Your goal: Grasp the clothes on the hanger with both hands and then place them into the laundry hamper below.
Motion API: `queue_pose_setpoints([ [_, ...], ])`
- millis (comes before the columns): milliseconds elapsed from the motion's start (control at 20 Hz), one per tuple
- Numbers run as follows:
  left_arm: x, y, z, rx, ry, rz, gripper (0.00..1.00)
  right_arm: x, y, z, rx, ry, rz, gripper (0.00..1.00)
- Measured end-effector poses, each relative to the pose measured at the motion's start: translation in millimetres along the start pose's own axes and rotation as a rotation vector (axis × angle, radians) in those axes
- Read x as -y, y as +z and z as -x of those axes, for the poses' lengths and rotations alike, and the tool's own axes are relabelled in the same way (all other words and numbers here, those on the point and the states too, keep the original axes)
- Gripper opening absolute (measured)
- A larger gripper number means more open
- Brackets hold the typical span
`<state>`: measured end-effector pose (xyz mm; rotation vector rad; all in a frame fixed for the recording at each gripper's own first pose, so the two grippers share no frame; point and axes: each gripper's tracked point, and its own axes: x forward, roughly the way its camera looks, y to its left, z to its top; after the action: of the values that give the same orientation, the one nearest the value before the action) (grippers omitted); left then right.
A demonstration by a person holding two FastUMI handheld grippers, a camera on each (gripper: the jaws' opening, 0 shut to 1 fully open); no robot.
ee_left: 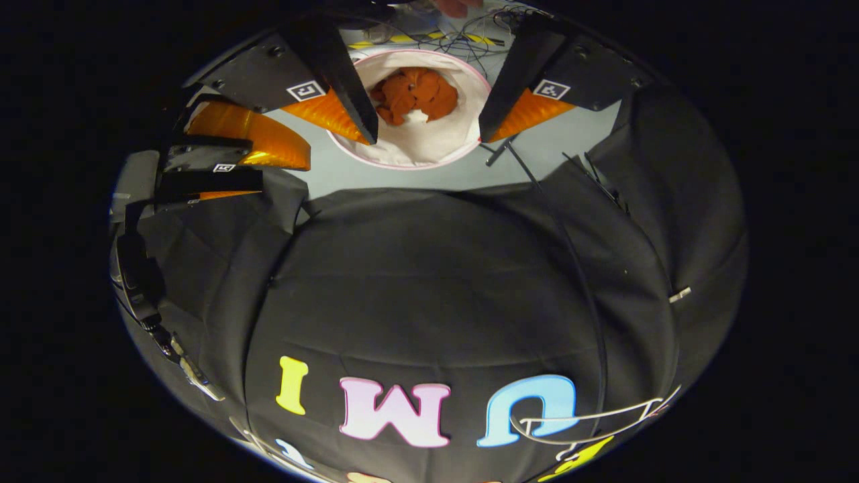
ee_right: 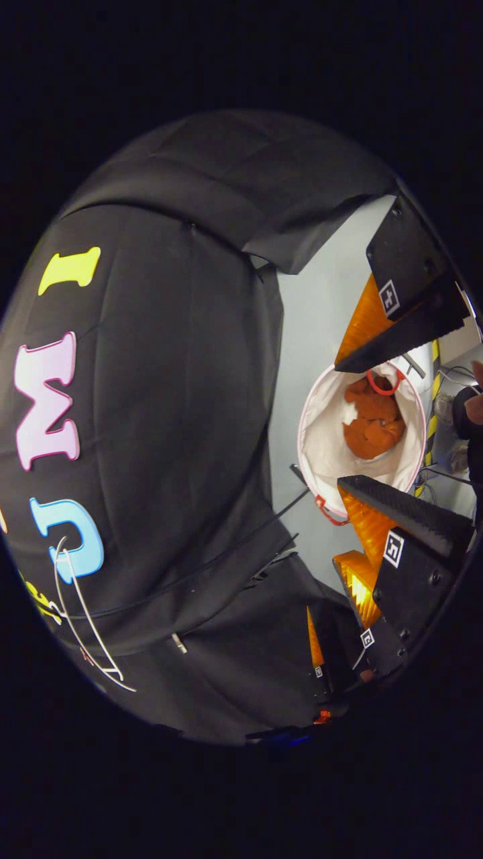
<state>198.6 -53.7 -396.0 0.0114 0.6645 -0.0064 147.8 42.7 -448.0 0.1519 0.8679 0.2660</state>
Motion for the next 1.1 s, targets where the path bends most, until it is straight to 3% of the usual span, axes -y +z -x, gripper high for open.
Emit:
queue_pose_setpoints([
  [400,-25,33,101,0.197,-0.038,0.051,0.96,-46,47,85,0.219,-0.026,-0.078,0.99],
  [800,-67,90,206,0.425,0.019,0.026,0.96,-90,113,190,0.509,-0.067,-0.029,0.99],
  [1100,-75,143,282,0.574,0.014,0.036,0.96,-105,165,286,0.692,-0.108,0.011,1.00],
])
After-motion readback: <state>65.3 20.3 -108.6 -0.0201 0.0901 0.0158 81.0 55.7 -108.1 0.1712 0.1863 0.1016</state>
